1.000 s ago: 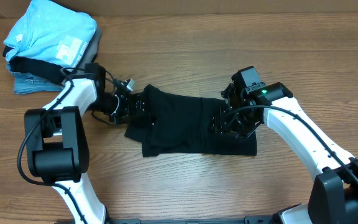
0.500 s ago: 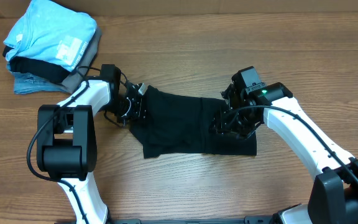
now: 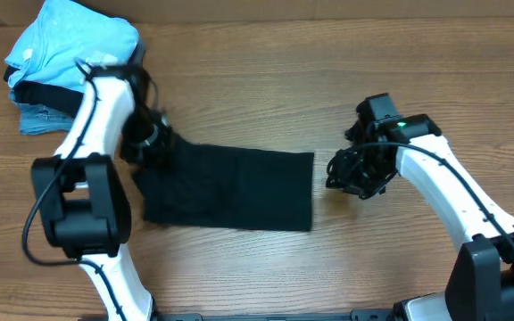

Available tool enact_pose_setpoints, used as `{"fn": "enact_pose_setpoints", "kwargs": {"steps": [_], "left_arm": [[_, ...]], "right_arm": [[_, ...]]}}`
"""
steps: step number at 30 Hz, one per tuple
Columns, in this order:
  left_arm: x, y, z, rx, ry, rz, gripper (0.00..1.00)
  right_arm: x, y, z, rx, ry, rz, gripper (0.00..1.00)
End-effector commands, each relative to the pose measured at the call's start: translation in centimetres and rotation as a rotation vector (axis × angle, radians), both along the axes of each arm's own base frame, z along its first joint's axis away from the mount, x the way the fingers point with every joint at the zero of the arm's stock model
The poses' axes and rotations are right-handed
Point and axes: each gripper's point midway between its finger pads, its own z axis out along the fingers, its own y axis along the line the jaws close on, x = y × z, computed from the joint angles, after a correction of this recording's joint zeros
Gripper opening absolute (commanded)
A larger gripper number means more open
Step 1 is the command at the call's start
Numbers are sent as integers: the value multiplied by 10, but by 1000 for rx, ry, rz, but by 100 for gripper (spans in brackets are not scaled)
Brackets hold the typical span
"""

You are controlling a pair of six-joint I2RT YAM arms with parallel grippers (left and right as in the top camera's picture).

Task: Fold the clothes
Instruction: 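Fold the polo in half with the left gripper and release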

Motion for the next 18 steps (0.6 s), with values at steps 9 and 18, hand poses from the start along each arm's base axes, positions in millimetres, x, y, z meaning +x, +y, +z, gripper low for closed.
{"fn": "enact_pose_setpoints", "kwargs": {"steps": [9, 18], "left_arm": [[8, -116, 48, -27, -172, -87, 19], [-19, -198, -1, 84, -129, -233, 63]], "right_arm": [[10, -5, 13, -2, -56, -12, 41], [10, -5, 13, -3, -56, -12, 41]]}}
